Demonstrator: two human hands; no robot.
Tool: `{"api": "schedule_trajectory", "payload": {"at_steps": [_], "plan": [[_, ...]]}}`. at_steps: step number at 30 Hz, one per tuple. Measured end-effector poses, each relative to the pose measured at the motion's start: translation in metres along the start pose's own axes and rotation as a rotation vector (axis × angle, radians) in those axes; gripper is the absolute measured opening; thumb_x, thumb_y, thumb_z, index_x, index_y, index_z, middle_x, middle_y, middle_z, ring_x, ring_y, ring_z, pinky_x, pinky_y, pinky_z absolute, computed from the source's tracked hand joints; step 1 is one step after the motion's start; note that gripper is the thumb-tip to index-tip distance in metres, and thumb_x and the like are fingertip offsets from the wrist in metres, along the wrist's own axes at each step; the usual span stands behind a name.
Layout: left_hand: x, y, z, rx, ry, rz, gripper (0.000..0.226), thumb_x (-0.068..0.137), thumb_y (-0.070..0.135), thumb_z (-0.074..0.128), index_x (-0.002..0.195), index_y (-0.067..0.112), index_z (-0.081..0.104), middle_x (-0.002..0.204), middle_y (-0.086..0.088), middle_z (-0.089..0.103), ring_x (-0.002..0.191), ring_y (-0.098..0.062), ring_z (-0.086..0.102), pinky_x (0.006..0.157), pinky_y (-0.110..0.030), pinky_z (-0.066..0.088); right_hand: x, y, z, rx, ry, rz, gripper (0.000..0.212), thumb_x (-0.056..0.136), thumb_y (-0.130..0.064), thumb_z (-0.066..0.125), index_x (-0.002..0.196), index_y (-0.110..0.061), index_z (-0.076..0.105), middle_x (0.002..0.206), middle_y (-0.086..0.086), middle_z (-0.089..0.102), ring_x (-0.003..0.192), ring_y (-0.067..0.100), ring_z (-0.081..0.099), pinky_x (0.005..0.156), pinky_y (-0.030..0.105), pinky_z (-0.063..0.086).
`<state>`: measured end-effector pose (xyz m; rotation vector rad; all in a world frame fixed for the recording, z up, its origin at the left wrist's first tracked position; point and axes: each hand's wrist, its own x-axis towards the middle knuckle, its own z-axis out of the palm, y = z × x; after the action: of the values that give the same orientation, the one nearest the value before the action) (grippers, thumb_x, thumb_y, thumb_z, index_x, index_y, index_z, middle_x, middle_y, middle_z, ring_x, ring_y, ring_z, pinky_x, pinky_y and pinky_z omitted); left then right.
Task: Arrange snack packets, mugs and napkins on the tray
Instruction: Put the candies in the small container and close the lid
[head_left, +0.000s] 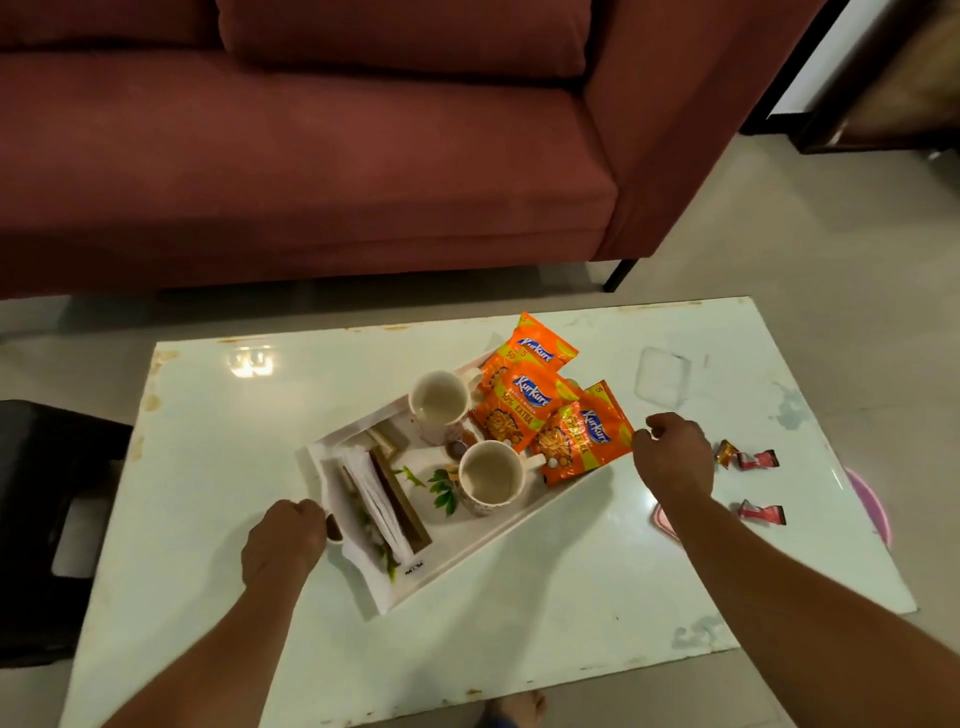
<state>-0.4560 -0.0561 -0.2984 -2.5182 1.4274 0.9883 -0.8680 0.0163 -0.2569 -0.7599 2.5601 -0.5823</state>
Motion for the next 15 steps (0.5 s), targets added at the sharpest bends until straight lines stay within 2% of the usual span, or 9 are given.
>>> {"api": "schedule_trajectory", "payload": {"at_steps": [7, 11, 15], "plan": [[0.005, 0.015, 0.02, -0.038, -0.007, 0.063, 0.041, 0.102, 0.031, 0.036, 0.089, 0.005, 0.065, 0.088, -0.016, 0.072, 0.084, -0.04, 0.069, 0.087, -0.045, 0.053, 0.021, 0.015, 0.006, -0.003, -0.076, -0.012, 0.037, 0.095, -0.011, 0.052, 0.13, -0.012, 0.065, 0.132, 0.011, 0.064, 0.121, 0.031, 0.06, 0.098, 0.036, 0.047], [0.01, 0.016, 0.03, -0.064, 0.054, 0.084, 0.036, 0.102, 0.032, 0.039, 0.085, 0.007, 0.061, 0.084, -0.015, 0.07, 0.082, -0.04, 0.067, 0.083, -0.044, 0.051, 0.044, 0.007, 0.012, -0.053, -0.136, -0.016, 0.038, 0.095, -0.008, 0.05, 0.128, -0.012, 0.068, 0.132, 0.009, 0.066, 0.122, 0.03, 0.059, 0.101, 0.037, 0.046], [0.009, 0.009, 0.04, -0.113, 0.14, 0.123, 0.035, 0.105, 0.03, 0.041, 0.082, 0.009, 0.057, 0.077, -0.006, 0.06, 0.078, -0.034, 0.053, 0.074, -0.039, 0.039, 0.061, -0.001, 0.025, -0.058, -0.301, -0.017, 0.031, 0.093, -0.014, 0.048, 0.107, -0.015, 0.076, 0.108, 0.008, 0.074, 0.09, 0.024, 0.062, 0.078, 0.031, 0.047]]}}
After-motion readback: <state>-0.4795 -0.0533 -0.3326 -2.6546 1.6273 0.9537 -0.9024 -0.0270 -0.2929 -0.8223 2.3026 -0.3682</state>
